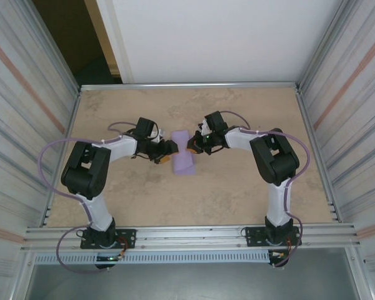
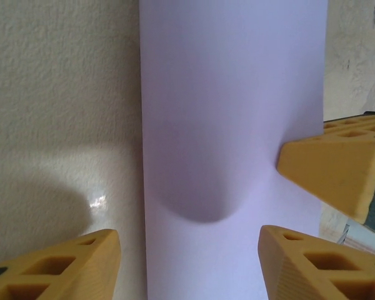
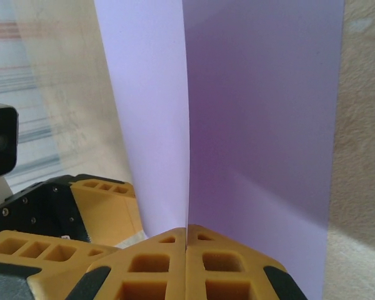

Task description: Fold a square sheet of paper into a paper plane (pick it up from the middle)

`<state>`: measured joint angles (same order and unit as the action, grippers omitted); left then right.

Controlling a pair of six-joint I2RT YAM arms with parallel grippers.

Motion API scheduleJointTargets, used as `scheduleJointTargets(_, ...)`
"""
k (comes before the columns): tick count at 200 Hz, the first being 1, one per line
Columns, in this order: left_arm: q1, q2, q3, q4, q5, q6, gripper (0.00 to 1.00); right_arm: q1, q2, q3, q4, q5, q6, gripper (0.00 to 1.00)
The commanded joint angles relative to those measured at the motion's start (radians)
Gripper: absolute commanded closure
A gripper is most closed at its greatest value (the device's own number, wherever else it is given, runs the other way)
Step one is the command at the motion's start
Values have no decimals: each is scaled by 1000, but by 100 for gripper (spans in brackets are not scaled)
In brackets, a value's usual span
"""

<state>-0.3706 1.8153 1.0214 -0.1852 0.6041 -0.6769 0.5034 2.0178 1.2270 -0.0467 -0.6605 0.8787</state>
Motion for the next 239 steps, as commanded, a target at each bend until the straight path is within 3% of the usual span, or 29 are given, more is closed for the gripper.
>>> scheduleJointTargets(1,-7,21,46,-28,-7,18,40,-5,24,4,17,-29,-24,100)
scheduleJointTargets(54,-9,69,113,-99,-36,63,41,-7,28,-4,35,-45,-15,100)
scheduleJointTargets(129,-20,132,160,-151,-72,64,53,0,35,-42,74,-37,17,100)
scheduleJointTargets(151,-25,155,166,-184,-103,69,56,-5,4,-65,78,-14,26,90)
scheduleJointTargets(167,-28,177,169,-202,-113,77,58,-12,-42,-90,70,21,25,72)
scheduleJointTargets(189,-30,203,167,-215,-123,93,60,-24,-132,-140,50,87,20,61)
scheduleJointTargets(239,-43,245,184,-270,-167,138,58,-26,-325,-267,36,245,28,52)
